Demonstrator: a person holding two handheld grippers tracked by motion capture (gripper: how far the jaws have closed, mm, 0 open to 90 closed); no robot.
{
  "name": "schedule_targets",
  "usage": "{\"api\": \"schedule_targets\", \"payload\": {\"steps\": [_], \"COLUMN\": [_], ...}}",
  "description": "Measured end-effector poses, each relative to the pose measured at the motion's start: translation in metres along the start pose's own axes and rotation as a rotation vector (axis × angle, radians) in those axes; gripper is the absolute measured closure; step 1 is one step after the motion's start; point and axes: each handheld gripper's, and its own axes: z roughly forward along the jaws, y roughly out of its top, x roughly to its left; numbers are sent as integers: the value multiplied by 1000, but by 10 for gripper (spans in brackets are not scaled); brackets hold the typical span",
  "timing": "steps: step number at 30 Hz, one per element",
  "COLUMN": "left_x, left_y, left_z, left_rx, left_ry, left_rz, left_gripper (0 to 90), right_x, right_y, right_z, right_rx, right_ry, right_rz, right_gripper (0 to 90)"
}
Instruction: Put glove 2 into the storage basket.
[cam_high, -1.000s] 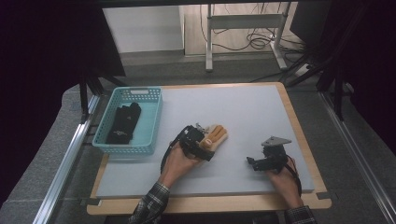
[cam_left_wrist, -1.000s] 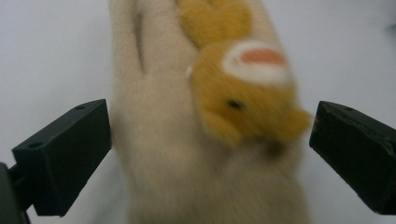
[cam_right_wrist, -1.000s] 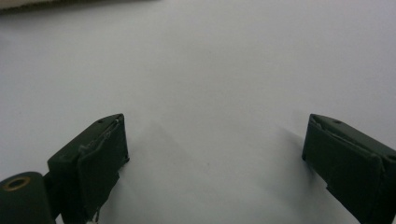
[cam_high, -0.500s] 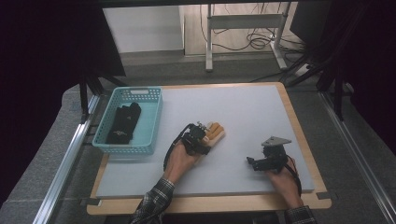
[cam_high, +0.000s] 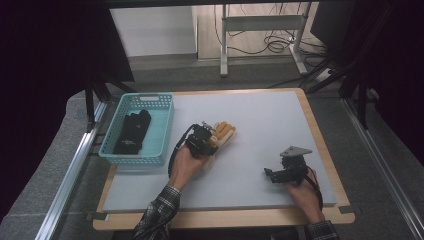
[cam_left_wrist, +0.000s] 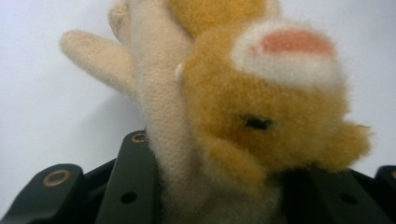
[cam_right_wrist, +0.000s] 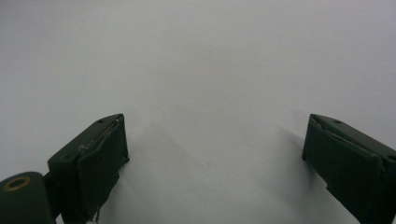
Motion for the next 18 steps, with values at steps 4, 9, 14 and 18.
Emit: {"api": "schedule_targets", "payload": {"steps": [4, 9, 14, 18], "left_x": [9, 23, 43, 62], "left_y": [4, 9, 13, 11], "left_z": [-14, -36, -67, -91], "left_rx": [-20, -40, -75, -94], "left_ry": [14, 42, 85, 124], "left_rz": [-9, -22, -55, -91], "left_gripper": [616, 615, 614, 614], "right_x": [0, 0, 0, 0], "right_y": [0, 0, 0, 0], "right_z": [0, 0, 0, 0], "right_rx": [0, 0, 0, -1], "right_ry": [0, 0, 1, 1], "right_rz": [0, -1, 0, -1], "right_gripper": [64, 64, 64, 64]}}
